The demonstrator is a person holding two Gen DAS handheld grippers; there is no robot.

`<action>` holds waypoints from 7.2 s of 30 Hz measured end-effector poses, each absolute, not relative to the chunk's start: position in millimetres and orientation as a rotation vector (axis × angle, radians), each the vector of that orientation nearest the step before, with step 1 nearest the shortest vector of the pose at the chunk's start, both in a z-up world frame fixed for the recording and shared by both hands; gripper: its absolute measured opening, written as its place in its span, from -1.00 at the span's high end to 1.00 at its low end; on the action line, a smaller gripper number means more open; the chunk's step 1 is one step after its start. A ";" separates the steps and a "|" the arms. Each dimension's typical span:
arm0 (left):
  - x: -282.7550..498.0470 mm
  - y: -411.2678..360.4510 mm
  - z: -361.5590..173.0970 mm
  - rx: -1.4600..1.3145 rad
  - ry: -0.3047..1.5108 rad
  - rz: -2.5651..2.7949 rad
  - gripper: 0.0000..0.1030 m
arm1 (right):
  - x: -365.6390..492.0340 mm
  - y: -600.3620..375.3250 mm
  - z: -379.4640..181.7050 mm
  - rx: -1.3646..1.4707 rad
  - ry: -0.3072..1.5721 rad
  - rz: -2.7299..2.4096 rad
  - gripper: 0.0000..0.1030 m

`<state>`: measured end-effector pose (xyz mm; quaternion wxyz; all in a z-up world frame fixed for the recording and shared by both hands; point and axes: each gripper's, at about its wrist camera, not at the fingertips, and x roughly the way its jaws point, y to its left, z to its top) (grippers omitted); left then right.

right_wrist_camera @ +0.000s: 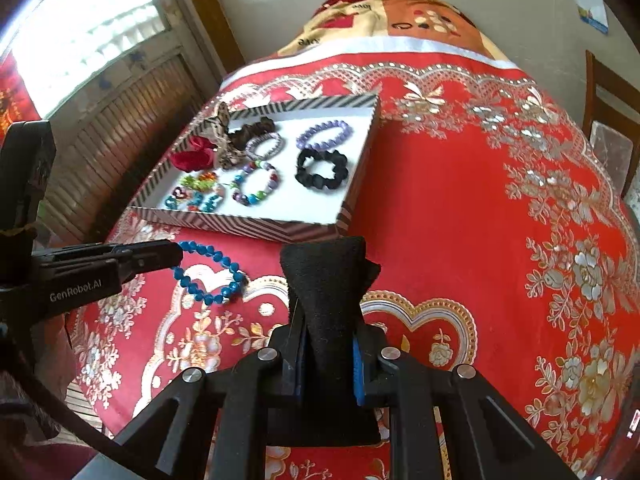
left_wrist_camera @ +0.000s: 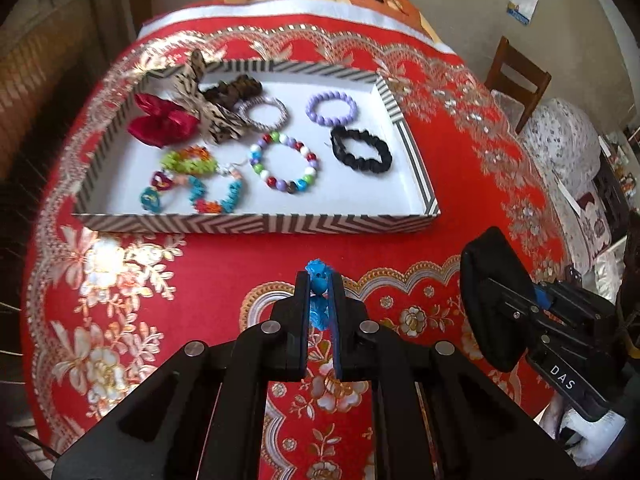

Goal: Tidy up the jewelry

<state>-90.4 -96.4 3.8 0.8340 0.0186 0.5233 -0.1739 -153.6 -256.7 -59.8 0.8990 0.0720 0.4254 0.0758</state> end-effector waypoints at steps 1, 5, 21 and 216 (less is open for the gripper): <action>-91.7 -94.2 7.5 0.038 1.101 -0.363 0.86 | -155.0 -256.1 -57.2 0.150 0.874 0.165 0.69; -95.9 -85.9 21.4 0.024 1.075 -0.349 0.86 | -158.4 -254.5 -46.1 0.157 0.852 0.199 0.69; -77.7 -40.7 76.6 -0.054 0.992 -0.310 0.86 | -151.3 -246.3 -12.4 0.191 0.782 0.267 0.69; -54.7 -40.4 46.0 0.048 0.926 -0.061 0.31 | -63.8 -172.8 -8.2 0.112 0.827 0.143 -0.13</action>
